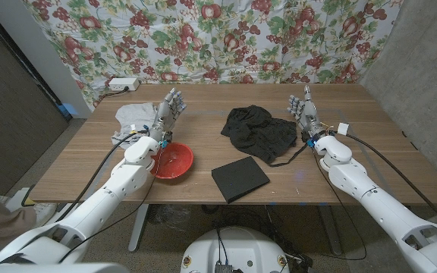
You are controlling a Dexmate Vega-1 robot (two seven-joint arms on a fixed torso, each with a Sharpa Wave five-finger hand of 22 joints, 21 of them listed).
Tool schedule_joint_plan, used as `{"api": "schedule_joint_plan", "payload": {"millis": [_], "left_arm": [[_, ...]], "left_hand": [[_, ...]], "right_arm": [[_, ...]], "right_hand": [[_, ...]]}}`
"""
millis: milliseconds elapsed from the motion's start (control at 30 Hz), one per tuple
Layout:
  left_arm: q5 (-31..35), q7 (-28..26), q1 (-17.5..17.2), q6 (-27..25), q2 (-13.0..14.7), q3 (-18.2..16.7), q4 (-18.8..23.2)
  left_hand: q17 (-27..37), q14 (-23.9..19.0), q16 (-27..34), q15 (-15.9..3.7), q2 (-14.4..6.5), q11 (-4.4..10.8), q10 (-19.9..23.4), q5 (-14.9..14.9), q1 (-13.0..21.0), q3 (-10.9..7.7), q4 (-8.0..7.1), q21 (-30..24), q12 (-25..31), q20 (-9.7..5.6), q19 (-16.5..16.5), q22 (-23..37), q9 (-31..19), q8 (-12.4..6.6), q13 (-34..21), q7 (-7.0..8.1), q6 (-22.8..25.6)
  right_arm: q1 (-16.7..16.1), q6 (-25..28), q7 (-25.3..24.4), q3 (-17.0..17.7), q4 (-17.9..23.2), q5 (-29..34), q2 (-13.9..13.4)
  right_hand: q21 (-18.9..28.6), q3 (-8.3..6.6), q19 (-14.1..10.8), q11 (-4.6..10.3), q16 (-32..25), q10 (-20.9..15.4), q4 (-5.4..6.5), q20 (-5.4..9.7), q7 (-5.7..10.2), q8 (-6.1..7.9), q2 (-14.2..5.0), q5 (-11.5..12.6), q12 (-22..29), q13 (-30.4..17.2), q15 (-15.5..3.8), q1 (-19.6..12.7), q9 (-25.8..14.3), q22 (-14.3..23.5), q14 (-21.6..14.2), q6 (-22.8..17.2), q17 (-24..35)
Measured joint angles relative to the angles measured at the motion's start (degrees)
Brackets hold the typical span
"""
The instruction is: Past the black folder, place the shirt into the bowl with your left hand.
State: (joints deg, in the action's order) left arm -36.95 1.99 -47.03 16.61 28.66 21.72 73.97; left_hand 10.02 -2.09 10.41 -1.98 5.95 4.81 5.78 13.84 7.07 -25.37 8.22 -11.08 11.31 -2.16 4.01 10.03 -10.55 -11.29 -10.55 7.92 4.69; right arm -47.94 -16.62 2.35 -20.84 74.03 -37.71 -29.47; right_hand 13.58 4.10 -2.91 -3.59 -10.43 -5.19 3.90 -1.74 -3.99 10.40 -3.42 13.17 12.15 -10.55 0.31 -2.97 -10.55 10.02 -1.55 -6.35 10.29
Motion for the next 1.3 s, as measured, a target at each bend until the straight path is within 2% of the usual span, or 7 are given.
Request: {"api": "schedule_joint_plan", "payload": {"millis": [600, 1300], "left_arm": [[0.29, -0.45, -0.31, -0.20, 0.09, 0.07, 1.24], [1.45, -2.04, -2.56, 0.66, 2.86, -1.53, 4.88]], "left_hand": [[-0.01, 0.01, 0.00, 0.01, -0.22, 0.00, -0.01, 0.00, 0.21, 0.00, 0.00, 0.00, 0.00, 0.01, 0.00, 0.00, 0.01, 0.00, 0.01, 0.29, 0.31], [-0.02, 0.01, 0.00, 0.02, -0.22, 0.00, -0.02, 0.00, 0.21, 0.01, 0.00, 0.00, 0.00, 0.02, -0.01, -0.02, 0.01, 0.00, 0.02, 0.28, 0.30]], "right_arm": [[-0.38, -0.17, 0.43, 0.46, -0.21, -0.47, -0.44], [-0.47, -0.22, -0.71, 0.42, 0.52, 0.16, -0.48]], "right_hand": [[0.00, 0.00, -0.21, -0.20, 0.00, -0.20, 0.00, 0.22, 0.00, 0.22, 0.00, 0.00, 0.00, 0.01, 0.00, 0.00, 0.00, 0.00, 0.01, 0.00, 0.00], [-0.28, -0.01, -0.20, -0.20, 0.00, -0.19, -0.01, 0.22, -0.01, 0.22, 0.00, -0.01, 0.00, 0.02, 0.00, 0.00, 0.01, -0.01, 0.01, 0.01, -0.01]]}}
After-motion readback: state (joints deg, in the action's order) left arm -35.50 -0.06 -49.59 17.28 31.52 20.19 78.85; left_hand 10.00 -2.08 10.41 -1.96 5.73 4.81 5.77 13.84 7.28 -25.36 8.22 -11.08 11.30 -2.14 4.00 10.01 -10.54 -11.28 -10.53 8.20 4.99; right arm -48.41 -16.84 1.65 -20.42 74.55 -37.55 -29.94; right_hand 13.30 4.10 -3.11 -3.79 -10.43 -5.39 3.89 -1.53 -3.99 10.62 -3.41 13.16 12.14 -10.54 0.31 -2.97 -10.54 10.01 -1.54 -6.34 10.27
